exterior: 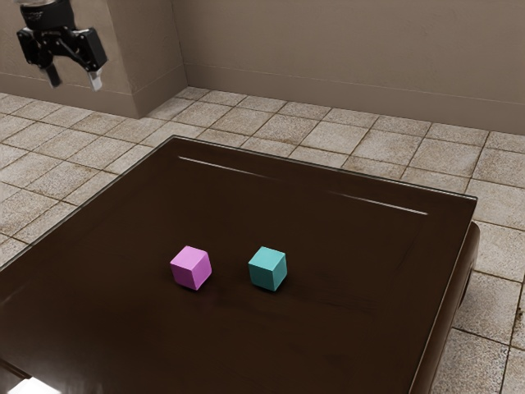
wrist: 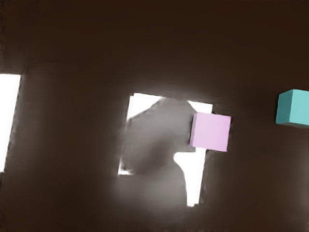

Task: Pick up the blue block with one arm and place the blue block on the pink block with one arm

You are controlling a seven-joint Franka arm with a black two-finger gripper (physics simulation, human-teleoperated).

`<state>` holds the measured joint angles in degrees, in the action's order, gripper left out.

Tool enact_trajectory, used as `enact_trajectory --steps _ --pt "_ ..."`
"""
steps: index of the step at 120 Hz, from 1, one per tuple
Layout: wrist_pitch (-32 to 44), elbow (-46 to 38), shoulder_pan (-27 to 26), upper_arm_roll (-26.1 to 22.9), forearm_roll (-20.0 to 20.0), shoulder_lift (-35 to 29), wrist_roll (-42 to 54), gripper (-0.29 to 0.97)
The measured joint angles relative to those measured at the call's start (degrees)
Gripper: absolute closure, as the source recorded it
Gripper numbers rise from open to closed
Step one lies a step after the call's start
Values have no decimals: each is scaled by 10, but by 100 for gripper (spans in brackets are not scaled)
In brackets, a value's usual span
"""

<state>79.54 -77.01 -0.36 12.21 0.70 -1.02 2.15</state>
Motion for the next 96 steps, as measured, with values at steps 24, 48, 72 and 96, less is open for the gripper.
enact_trajectory --steps 24,48,72,96 --pt "-21 97 59 -4 -2 -4 3 2" --pt "-31 127 23 -16 -4 59 3 1" --pt "53 -45 -167 -14 -14 31 4 2" --pt "219 -222 -213 -13 -18 32 4 2"
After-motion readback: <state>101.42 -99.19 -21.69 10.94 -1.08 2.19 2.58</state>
